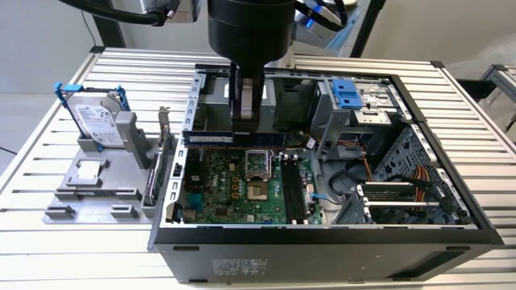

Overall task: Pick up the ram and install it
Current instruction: 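Pick up the ram and move it above insertion slot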

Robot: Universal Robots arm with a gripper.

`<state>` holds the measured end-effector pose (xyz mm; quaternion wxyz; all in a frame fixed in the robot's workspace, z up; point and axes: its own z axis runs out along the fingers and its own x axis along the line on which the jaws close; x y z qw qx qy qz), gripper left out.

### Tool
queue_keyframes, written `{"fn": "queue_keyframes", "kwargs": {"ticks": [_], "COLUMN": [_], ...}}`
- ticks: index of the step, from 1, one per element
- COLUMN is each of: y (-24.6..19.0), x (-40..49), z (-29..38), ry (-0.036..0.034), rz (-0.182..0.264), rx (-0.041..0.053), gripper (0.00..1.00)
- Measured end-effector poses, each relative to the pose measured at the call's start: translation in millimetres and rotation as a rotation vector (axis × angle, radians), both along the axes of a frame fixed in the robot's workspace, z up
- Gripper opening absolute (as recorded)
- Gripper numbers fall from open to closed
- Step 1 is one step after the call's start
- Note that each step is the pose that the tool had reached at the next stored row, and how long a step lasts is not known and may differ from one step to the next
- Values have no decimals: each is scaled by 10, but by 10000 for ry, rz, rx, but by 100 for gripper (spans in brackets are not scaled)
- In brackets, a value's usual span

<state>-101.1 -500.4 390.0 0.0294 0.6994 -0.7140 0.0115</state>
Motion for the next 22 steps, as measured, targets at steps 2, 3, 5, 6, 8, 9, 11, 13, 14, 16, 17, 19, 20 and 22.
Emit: {"fn": "queue_keyframes", "kwargs": {"ticks": [2, 3, 5, 6, 8, 9, 11, 13, 14, 16, 17, 19, 20, 22], "y": [0, 0, 0, 0, 0, 0, 0, 0, 0, 0, 0, 0, 0, 0], "x": [16, 23, 39, 46, 60, 68, 83, 98, 105, 119, 126, 140, 148, 163], "z": [0, 0, 0, 0, 0, 0, 0, 0, 0, 0, -1, 0, 0, 0], "ry": [0, 0, 0, 0, 0, 0, 0, 0, 0, 0, 0, 0, 0, 0], "rz": [0, 0, 0, 0, 0, 0, 0, 0, 0, 0, 0, 1, 0, 1], "rx": [1, 1, 1, 0, 0, 0, 1, 0, 1, 0, 1, 0, 1, 1], "gripper": [0, 0, 0, 0, 0, 0, 0, 0, 0, 0, 0, 0, 0, 0]}}
